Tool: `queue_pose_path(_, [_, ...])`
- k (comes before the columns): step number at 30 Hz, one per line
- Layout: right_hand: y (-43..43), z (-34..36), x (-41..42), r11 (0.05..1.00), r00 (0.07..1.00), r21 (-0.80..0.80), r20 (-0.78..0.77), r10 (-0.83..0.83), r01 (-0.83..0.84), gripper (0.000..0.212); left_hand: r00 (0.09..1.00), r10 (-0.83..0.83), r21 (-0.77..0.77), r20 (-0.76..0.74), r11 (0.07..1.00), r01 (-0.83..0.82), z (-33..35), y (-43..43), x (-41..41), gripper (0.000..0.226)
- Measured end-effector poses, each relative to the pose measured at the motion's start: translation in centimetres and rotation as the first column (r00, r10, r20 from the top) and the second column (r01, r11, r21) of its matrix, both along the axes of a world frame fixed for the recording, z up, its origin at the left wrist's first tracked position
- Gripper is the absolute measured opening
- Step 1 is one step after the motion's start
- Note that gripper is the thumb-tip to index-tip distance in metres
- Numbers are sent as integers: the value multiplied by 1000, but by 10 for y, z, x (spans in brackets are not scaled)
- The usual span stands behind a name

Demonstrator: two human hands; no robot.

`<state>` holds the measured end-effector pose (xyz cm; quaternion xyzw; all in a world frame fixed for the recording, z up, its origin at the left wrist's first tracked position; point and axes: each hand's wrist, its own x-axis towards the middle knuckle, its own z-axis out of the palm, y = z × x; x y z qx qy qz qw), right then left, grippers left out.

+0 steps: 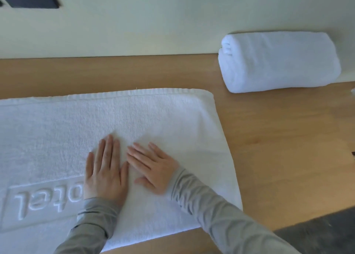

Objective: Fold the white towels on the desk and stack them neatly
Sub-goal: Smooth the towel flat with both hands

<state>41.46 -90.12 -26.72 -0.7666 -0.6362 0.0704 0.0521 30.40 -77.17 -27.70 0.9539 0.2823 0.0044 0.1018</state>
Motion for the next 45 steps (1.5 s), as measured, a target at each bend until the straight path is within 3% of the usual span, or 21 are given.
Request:
queue_pose_path(2, [-10,-5,46,998,999,-69,43,-9,12,60,1000,7,-9,7,1000,-7,0,1,2,61])
queue_pose_path(5, [-36,-6,125,955,960,-109,93,-265,274,63,1000,5,-9,2,1000,-5,0,3,5,61])
queue_pose_path(10, [-59,-8,186,709,724,-169,50,-687,685,59,1000,12,-10,-3,1000,-12,-1,3,5,61])
queue_pose_path(12, [-47,-2,174,626,630,-65,55,-775,777,62,1000,15,-11,-4,1000,-15,-1,3,5,61])
queue_pose_path(14, [-23,8,143,664,667,79,-17,-745,743,63,1000,14,-10,-3,1000,-14,-2,4,6,60])
queue_pose_path(16, [6,12,98,813,821,121,-47,-569,570,62,1000,17,-4,-3,1000,-17,-3,4,6,60])
queue_pose_path(18, [26,7,55,928,931,80,-40,-362,364,60,1000,18,-4,-9,1000,-18,-2,4,5,60])
queue_pose_path(21, [26,-4,41,970,971,-41,-11,-239,239,58,1000,21,-8,-8,1000,-21,0,2,5,61])
queue_pose_path(25, [-1,-7,101,920,927,-108,37,-374,376,63,1000,21,-16,-2,1000,-21,2,2,6,61])
queue_pose_path(28, [-32,-10,155,818,826,-109,62,-561,564,62,1000,12,-20,0,1000,-12,2,2,7,61])
queue_pose_path(31, [-45,-12,191,694,701,-153,-11,-713,703,57,1000,16,-21,-2,1000,-16,1,2,7,61])
queue_pose_path(34, [-41,-7,187,612,628,-151,103,-771,776,58,1000,19,-17,-8,1000,-19,0,4,6,61])
queue_pose_path(37, [-29,9,134,664,663,4,40,-747,748,64,1000,16,-23,-10,1000,-16,0,3,5,61])
queue_pose_path(41, [-37,5,30,830,829,-24,-31,-558,557,61,1000,22,-40,-18,999,-23,3,2,6,62])
queue_pose_path(43, [-59,-2,5,807,808,-70,-12,-589,587,59,1000,17,-41,-16,999,-18,3,2,5,62])
queue_pose_path(45, [-86,-5,0,721,723,-90,-14,-691,687,58,1000,10,-42,-11,999,-10,2,3,5,61])
